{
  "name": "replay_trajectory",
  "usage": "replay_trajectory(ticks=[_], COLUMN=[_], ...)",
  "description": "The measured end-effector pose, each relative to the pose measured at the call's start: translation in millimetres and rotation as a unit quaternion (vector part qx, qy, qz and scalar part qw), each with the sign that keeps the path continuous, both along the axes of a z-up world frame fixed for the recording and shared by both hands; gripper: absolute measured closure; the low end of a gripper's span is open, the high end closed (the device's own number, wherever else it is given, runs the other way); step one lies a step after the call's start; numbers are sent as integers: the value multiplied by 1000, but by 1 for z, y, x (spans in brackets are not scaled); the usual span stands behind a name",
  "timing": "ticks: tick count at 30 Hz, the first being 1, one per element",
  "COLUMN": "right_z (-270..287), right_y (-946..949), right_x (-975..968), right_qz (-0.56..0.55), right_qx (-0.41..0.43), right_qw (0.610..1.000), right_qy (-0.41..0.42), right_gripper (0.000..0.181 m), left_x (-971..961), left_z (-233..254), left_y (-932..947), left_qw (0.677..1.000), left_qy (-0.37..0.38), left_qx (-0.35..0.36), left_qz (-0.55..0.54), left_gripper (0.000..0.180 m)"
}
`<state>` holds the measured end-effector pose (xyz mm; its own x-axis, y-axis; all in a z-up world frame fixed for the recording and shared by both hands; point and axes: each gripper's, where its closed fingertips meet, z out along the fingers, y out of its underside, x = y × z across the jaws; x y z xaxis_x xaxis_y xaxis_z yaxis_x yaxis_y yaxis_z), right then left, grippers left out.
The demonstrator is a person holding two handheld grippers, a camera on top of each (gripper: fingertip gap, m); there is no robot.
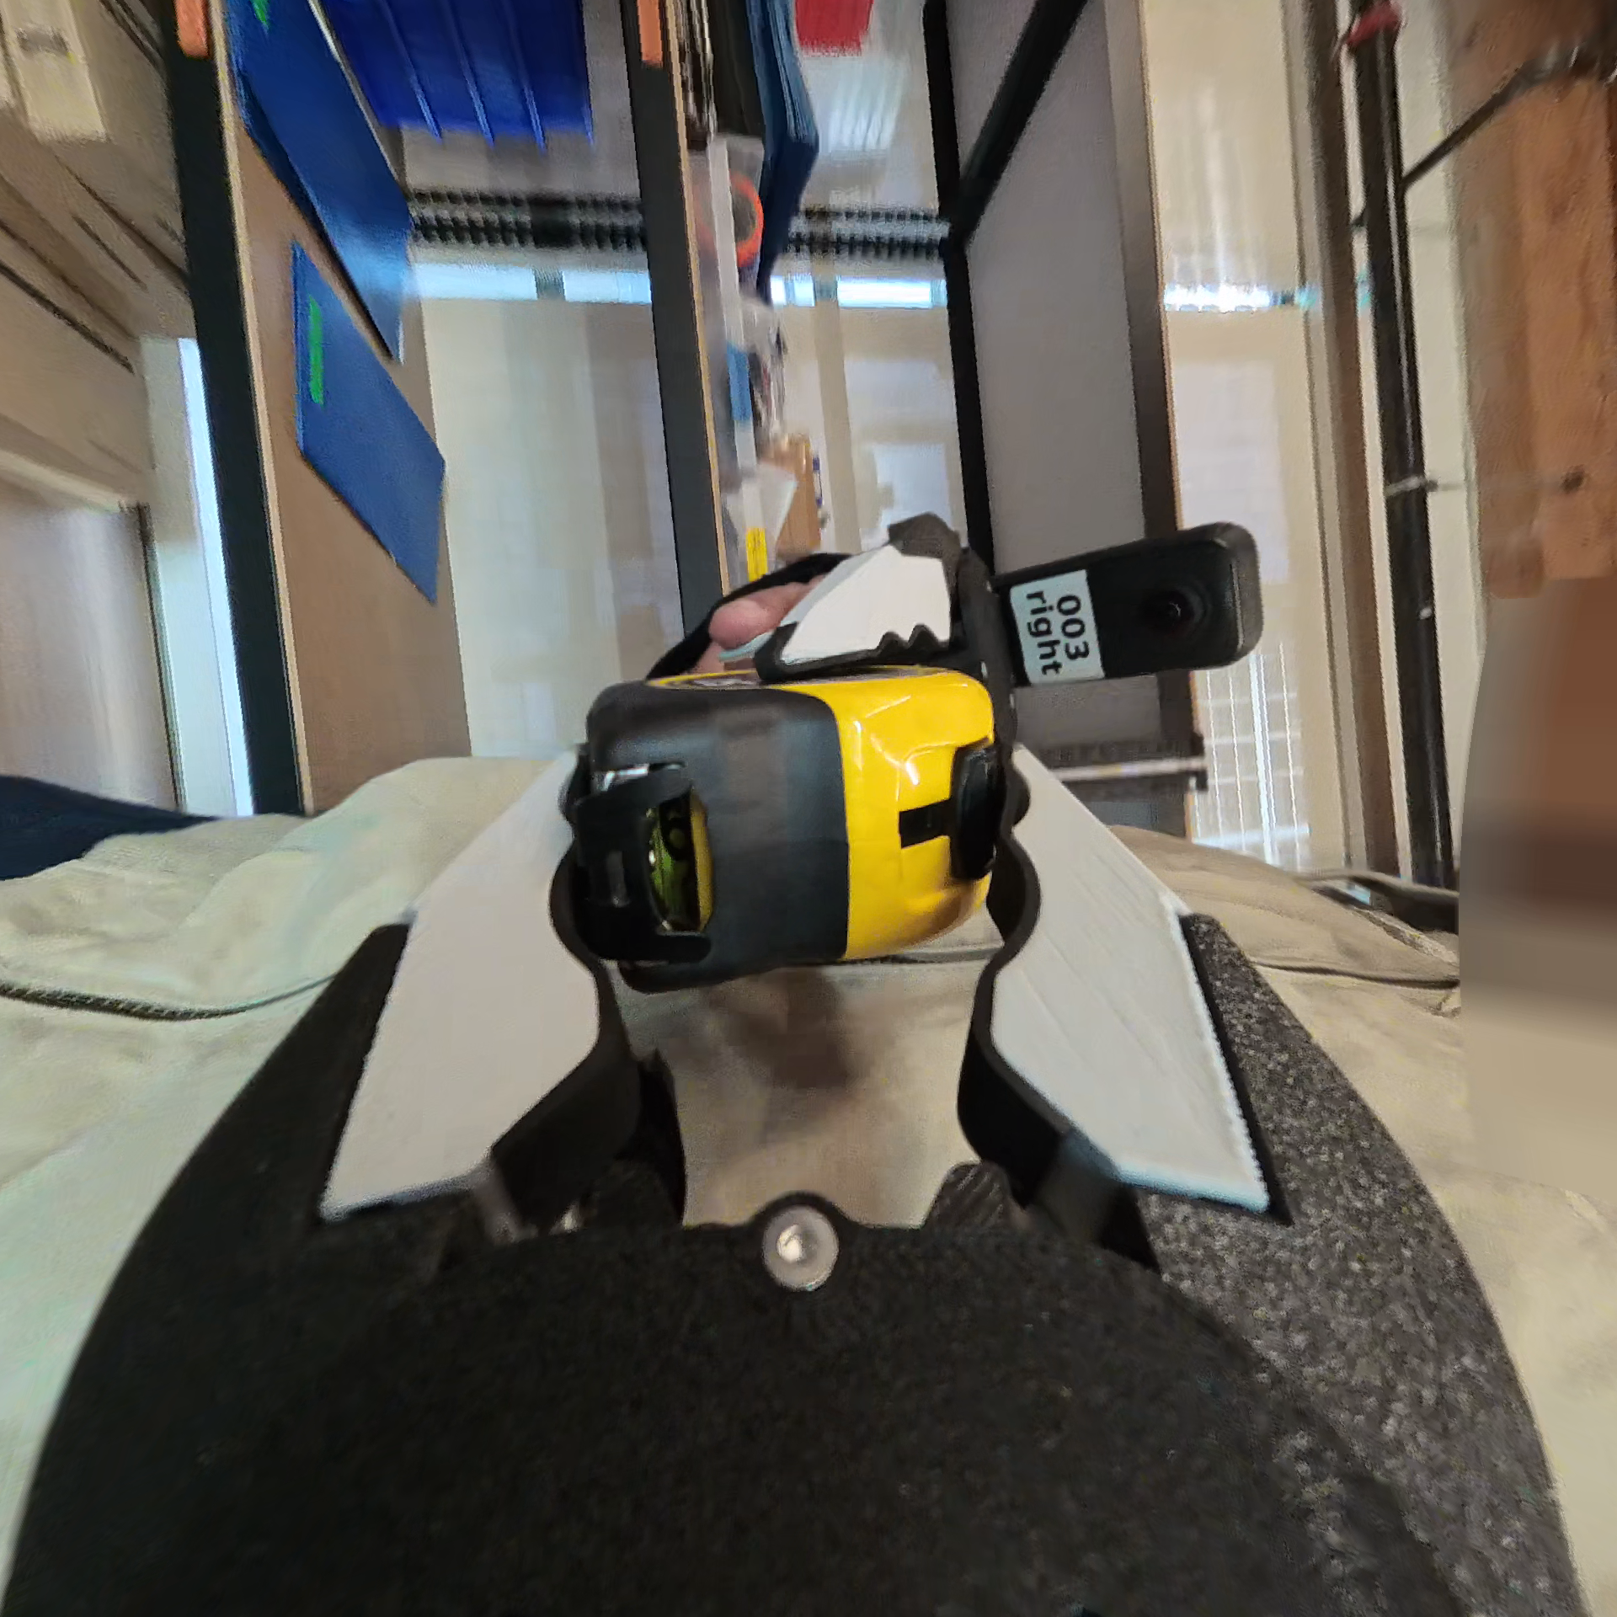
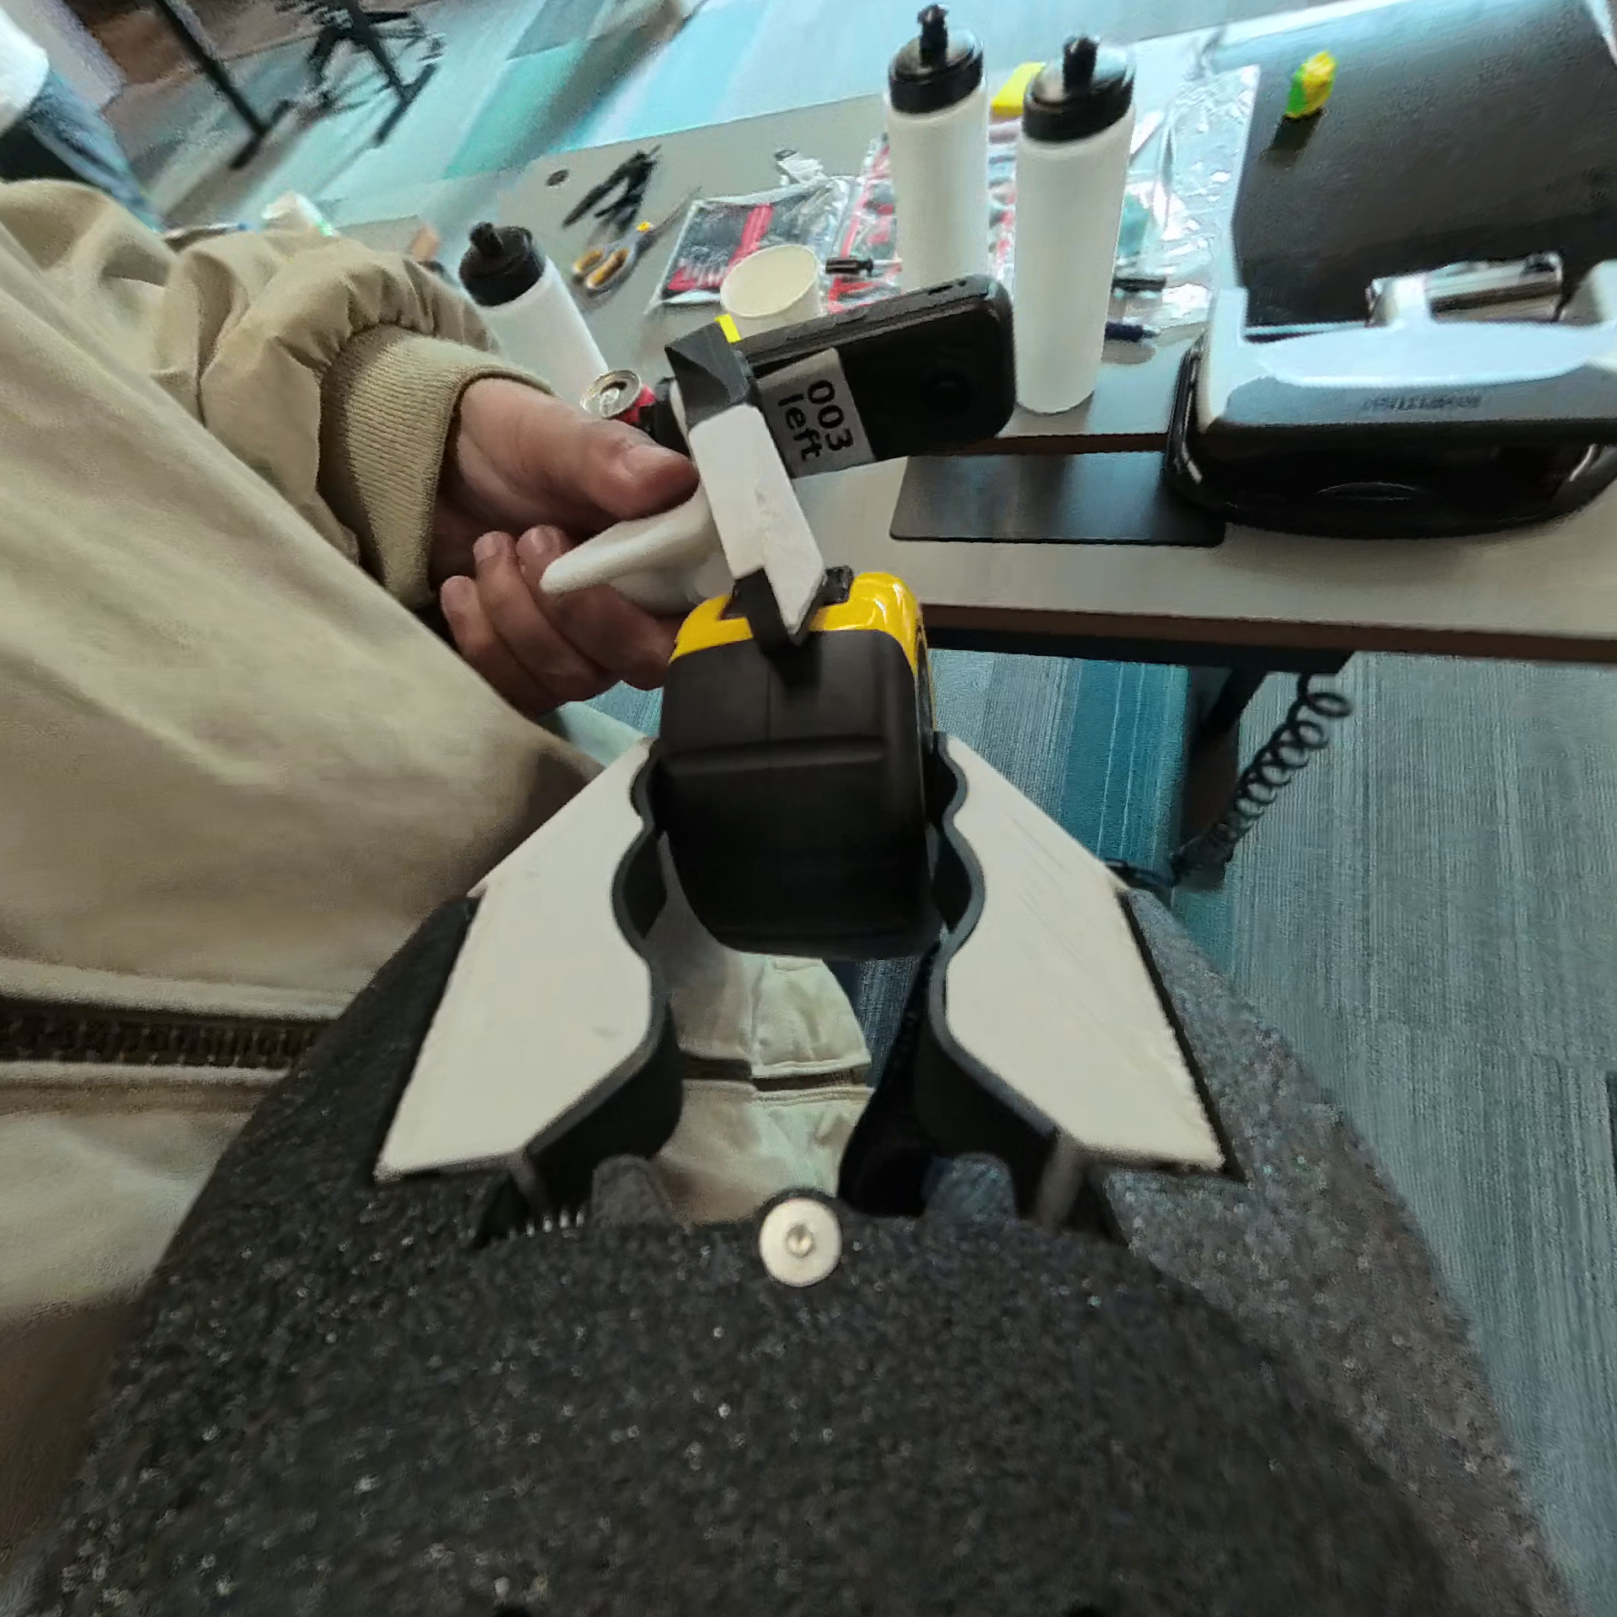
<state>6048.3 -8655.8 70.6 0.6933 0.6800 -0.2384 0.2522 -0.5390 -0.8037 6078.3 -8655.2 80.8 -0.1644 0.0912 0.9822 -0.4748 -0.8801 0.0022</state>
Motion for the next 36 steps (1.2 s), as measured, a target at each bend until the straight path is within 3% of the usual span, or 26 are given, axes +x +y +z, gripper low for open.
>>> replay_trajectory(ticks=[4,12,18,25,31,36], right_z=[13,2,8,16,-6,-26], right_y=[74,265,413,546,640,702], right_x=[74,195,260,302,321,327], right_qz=[90,217,274,352,450,544], right_qx=[2,48,51,48,37,1], right_qw=[996,973,955,930,890,837], right_qy=[13,-59,-103,-97,-70,-65], right_gripper=[121,121,122,122,122,122], left_x=[74,194,257,296,312,313], left_z=[12,4,14,20,-4,-26], left_y=[76,274,423,558,658,726], left_qw=[998,978,963,943,902,837], left_qy=[13,-1,-52,-27,8,36], left_qx=[13,80,66,62,42,-5], left_qz=[56,191,257,327,429,546], left_gripper=[91,91,91,91,91,91])
